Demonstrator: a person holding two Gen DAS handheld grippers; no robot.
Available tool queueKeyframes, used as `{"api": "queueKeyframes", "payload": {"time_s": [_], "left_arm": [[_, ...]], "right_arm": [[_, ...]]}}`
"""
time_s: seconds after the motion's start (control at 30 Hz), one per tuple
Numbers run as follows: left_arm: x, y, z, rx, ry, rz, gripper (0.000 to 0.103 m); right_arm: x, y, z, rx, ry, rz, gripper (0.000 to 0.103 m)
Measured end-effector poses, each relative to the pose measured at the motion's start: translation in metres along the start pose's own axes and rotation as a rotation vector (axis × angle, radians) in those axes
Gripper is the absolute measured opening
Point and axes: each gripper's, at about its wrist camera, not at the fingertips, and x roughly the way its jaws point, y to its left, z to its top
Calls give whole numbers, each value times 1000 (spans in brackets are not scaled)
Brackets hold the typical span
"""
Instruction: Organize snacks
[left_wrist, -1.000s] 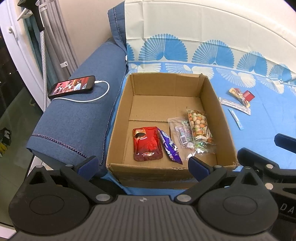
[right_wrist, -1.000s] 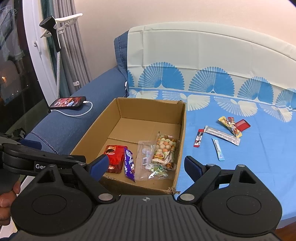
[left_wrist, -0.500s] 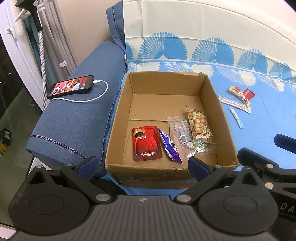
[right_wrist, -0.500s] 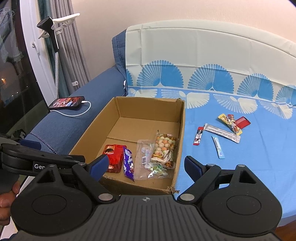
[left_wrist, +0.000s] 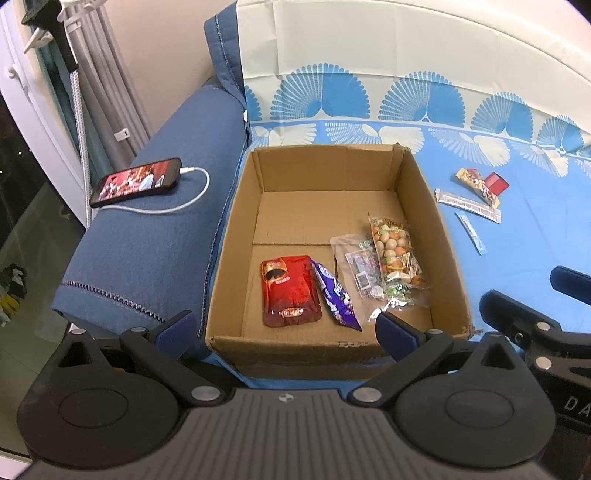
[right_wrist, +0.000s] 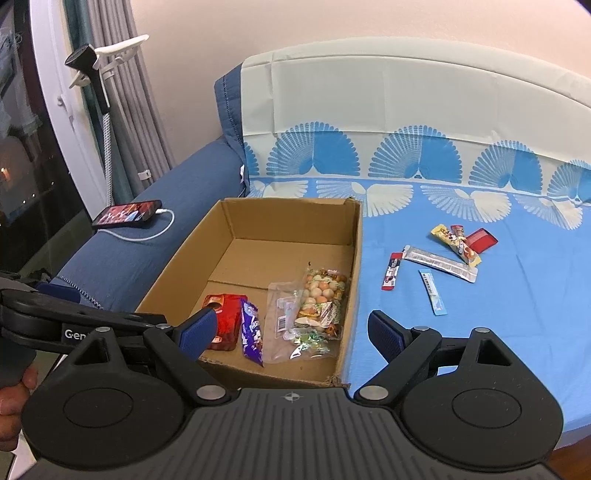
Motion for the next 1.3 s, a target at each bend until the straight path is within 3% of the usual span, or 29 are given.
{"api": "queueKeyframes", "payload": {"time_s": [0.37,0.67,1.07,1.3], "left_arm": [[3,-21,28,26,-4,-1,103],[14,-46,52,63,-10,-21,103],[43,-76,110,78,-33,-17,103],[75,-95,149,46,9,-42,103]], "right_arm": [[7,-32,1,73,-11,-13,90],[19,-71,2,133,-6,-77,90],[35,-159,19,227,-48,-244,90],[88,-218,39,214,-69,-292,91]]}}
